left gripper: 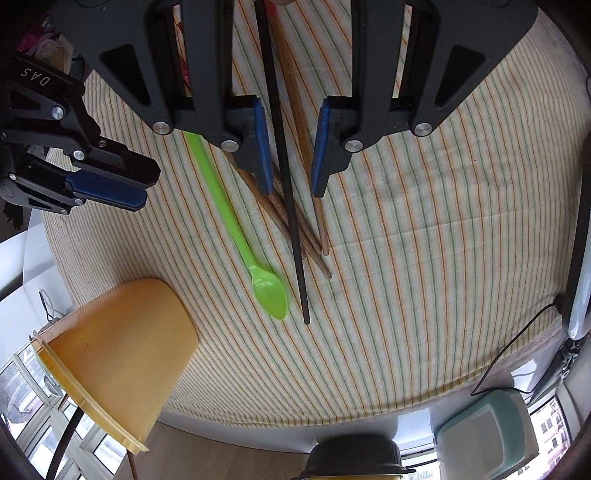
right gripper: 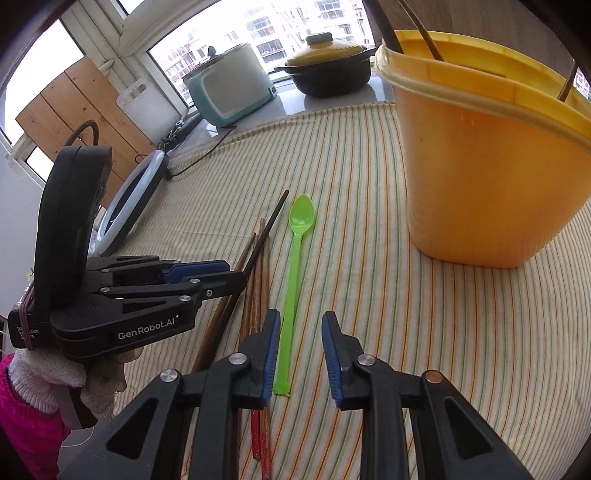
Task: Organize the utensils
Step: 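Move both tools back over the green spoon and chopstick pile, then grasp the black chopstick with the left tool while the right tool grasps the green spoon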
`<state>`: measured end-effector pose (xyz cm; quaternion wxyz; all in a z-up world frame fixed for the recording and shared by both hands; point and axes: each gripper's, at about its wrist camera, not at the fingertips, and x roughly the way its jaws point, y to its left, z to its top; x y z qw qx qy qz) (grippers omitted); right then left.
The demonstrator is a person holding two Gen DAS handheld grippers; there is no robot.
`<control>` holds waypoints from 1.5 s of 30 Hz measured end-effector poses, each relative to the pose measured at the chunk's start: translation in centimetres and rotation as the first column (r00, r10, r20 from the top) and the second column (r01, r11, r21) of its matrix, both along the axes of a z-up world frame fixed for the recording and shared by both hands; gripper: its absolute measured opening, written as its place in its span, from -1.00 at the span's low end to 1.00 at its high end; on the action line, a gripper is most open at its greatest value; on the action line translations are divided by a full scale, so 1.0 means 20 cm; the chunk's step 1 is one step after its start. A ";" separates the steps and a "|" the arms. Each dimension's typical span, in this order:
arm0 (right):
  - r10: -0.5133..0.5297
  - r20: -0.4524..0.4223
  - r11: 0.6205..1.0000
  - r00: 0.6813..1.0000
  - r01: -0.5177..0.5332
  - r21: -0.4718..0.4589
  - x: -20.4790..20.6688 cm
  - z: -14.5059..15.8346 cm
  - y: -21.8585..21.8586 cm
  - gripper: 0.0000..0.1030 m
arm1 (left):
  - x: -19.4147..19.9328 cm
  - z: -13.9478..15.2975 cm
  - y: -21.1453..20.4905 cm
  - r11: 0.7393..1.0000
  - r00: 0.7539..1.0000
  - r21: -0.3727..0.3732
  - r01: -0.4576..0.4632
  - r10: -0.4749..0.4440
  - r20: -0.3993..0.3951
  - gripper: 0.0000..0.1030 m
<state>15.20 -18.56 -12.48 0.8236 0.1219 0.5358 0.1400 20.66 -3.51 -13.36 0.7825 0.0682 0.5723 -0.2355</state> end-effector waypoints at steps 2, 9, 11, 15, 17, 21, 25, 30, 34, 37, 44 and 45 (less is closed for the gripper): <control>0.002 -0.006 1.000 1.000 -0.002 -0.008 0.01 -0.01 0.01 -0.59 | -0.01 -0.01 -0.01 1.000 1.000 0.009 0.009 -0.009 0.003 -0.73; -0.007 -0.025 1.000 1.000 0.007 -0.020 0.03 -0.06 0.02 -0.65 | 0.00 0.00 -0.05 1.000 0.999 0.014 0.019 -0.019 0.026 -0.79; -0.010 -0.029 1.000 1.000 0.009 -0.023 0.04 -0.07 0.03 -0.66 | -0.01 0.00 -0.05 0.999 0.999 0.016 0.034 -0.034 0.027 -0.79; -0.010 -0.030 1.000 1.000 0.009 -0.028 0.05 -0.07 0.04 -0.69 | 0.00 -0.03 -0.06 0.999 0.999 0.032 0.042 -0.042 0.015 -0.79; -0.009 -0.031 0.999 0.999 0.008 -0.031 0.05 -0.07 0.05 -0.69 | 0.01 -0.04 -0.05 0.999 0.999 0.014 0.039 -0.040 0.010 -0.82; -0.007 -0.031 0.999 0.999 0.006 -0.034 0.06 -0.08 0.07 -0.72 | 0.01 -0.04 -0.02 0.999 1.000 -0.015 0.029 -0.029 0.004 -0.88; -0.012 -0.034 1.000 0.999 0.011 -0.029 0.09 -0.09 0.09 -0.74 | 0.02 -0.04 0.03 0.998 1.000 -0.056 0.003 -0.004 -0.015 -0.90; -0.010 -0.023 0.998 1.000 0.009 -0.063 0.13 -0.10 0.13 -0.76 | 0.03 -0.05 0.11 0.995 0.999 -0.093 -0.032 0.029 -0.035 -0.90; -0.007 -0.016 0.996 1.000 0.005 -0.086 0.16 -0.11 0.16 -0.76 | 0.03 -0.06 0.17 0.993 0.998 -0.107 -0.049 0.045 -0.041 -0.90; -0.006 -0.014 0.995 1.000 0.005 -0.099 0.18 -0.12 0.17 -0.76 | 0.02 -0.06 0.20 0.991 0.998 -0.120 -0.055 0.049 -0.045 -0.90; -0.026 -0.012 0.991 1.000 0.024 -0.133 0.24 -0.15 0.20 -0.76 | 0.02 -0.05 0.22 0.990 0.998 -0.125 -0.059 0.054 -0.043 -0.90; -0.029 -0.009 0.990 1.000 0.027 -0.138 0.24 -0.15 0.20 -0.76 | 0.02 -0.05 0.22 0.990 0.998 -0.125 -0.058 0.053 -0.043 -0.90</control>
